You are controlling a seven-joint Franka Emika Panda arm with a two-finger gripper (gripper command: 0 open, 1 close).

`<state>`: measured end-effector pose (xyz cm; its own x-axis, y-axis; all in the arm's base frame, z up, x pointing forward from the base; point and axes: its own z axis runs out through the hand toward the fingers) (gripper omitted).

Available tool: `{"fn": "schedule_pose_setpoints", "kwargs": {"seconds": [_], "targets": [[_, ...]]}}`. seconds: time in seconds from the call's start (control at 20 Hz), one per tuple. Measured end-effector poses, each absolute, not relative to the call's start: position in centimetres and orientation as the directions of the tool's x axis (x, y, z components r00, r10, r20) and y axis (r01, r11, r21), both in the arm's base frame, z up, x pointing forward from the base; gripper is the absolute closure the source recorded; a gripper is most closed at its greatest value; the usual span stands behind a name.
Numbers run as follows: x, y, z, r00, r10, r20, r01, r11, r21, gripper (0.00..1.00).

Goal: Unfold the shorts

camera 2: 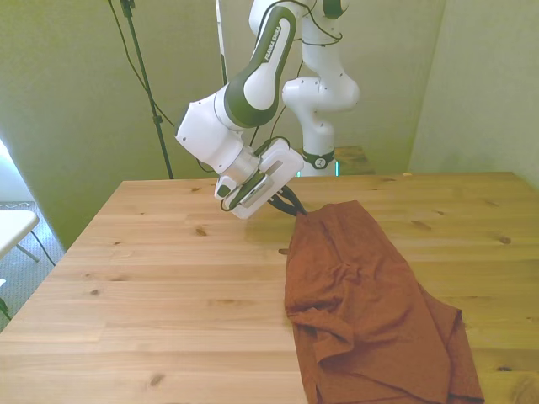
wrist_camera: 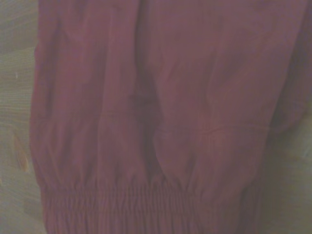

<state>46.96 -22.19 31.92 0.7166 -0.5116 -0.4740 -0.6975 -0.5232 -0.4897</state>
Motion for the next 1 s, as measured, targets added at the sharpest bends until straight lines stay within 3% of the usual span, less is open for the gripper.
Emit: {"fn": "schedule_pose_setpoints", "kwargs": {"seconds": [0.25,0.6,0.75,0.8,1.0], "targets": [[47.2,-21.4,34.1,0.744,-0.495,-0.449,-0.668,-0.537,-0.515,1.00],[47.2,-15.2,44.0,0.843,-0.428,-0.324,-0.536,-0.627,-0.565,1.00],[47.8,-10.5,46.8,0.880,-0.387,-0.276,-0.474,-0.675,-0.565,1.00],[48.1,-9.1,47.3,0.891,-0.369,-0.264,-0.453,-0.690,-0.565,0.00],[49.6,-4.4,47.3,0.924,-0.288,-0.252,-0.382,-0.735,-0.560,0.00]]}}
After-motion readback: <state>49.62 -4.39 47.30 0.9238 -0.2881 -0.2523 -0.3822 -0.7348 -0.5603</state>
